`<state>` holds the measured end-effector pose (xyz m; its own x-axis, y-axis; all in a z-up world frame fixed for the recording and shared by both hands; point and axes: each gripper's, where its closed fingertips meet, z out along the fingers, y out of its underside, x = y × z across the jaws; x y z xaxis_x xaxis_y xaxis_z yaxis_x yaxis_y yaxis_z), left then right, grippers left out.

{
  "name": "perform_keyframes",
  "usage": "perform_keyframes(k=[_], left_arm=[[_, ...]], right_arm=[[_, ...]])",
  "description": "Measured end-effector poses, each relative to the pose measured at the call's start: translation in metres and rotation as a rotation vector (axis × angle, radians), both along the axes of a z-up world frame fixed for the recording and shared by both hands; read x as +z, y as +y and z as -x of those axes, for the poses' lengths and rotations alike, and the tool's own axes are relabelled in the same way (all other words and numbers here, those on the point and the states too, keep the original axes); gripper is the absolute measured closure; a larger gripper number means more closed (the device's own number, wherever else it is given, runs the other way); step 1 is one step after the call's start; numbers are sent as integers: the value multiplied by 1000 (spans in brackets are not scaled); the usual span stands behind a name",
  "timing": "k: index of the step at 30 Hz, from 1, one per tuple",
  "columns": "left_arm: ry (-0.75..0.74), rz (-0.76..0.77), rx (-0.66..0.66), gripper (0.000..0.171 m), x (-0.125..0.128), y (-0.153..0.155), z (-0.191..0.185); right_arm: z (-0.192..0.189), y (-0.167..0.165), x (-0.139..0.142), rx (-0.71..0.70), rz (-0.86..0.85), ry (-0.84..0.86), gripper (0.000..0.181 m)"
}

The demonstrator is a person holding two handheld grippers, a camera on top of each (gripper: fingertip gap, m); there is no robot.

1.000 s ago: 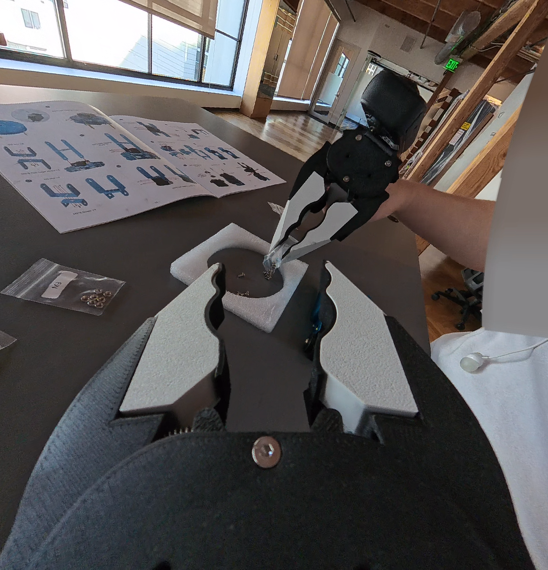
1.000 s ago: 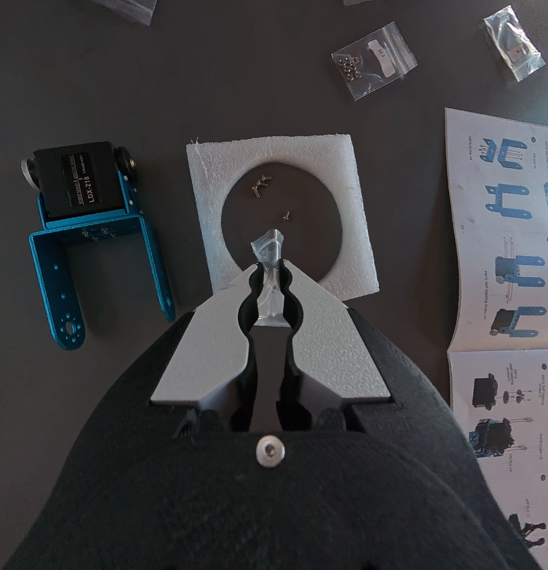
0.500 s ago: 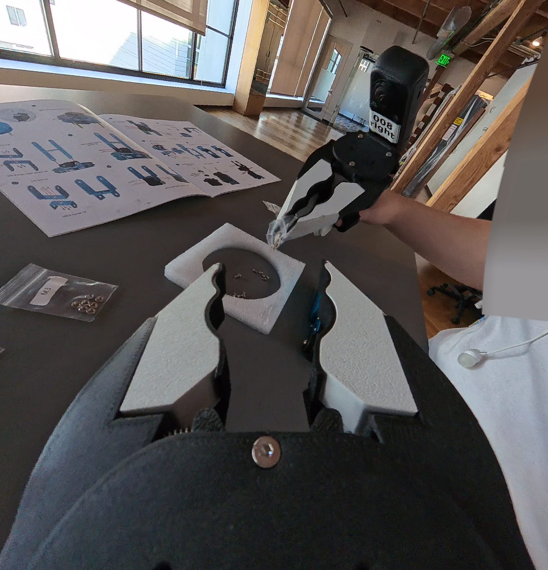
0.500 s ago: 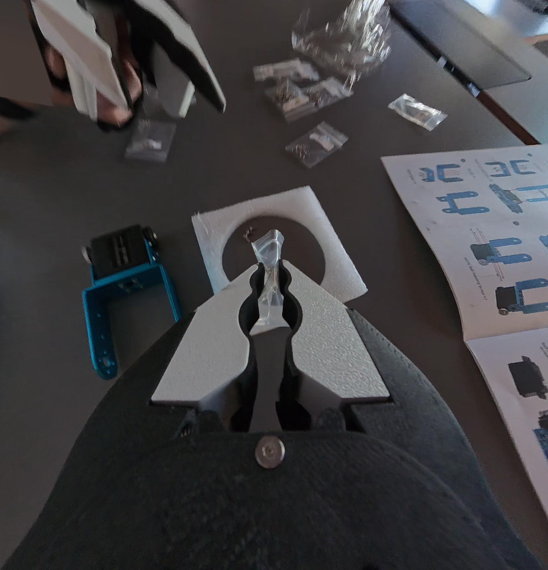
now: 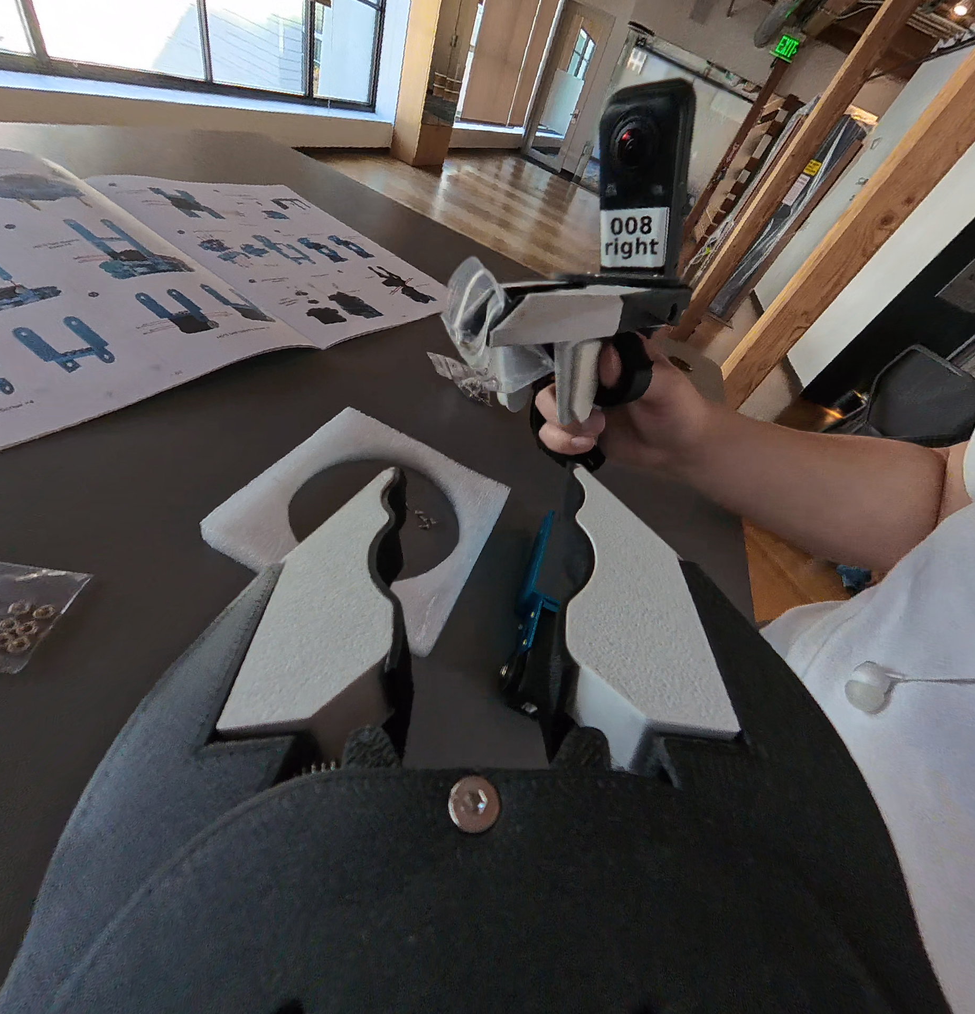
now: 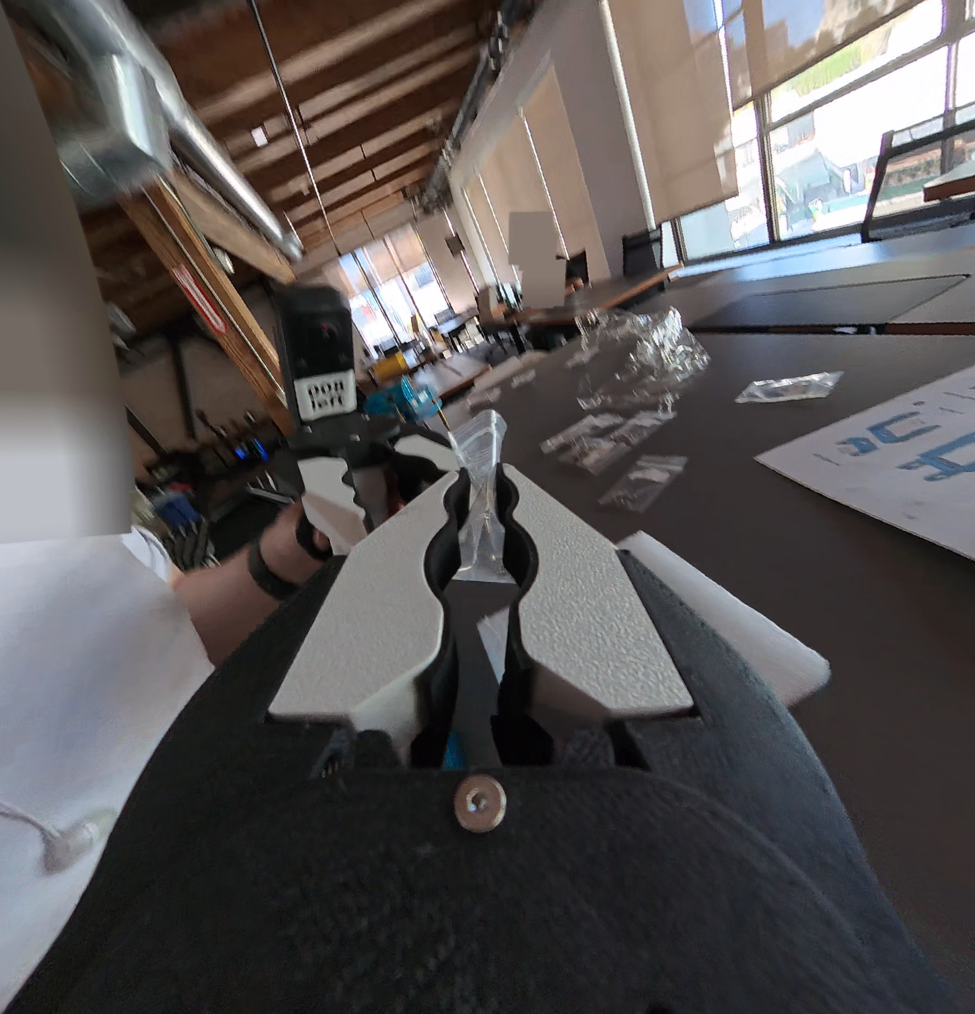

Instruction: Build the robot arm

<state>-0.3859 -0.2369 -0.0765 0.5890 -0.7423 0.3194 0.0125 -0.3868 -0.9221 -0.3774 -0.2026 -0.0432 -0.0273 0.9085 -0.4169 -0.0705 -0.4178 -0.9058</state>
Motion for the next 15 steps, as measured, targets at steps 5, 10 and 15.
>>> perform_keyframes(k=[5,10,15], left_arm=[[-12,-104,21,118,29,5,-13],[-3,-199,41,118,56,7,-16],[13,-227,41,114,65,9,-20]], right_arm=[[-4,5,29,10,177,237,173],[-7,8,40,25,255,356,174],[-4,5,45,30,270,383,174]])
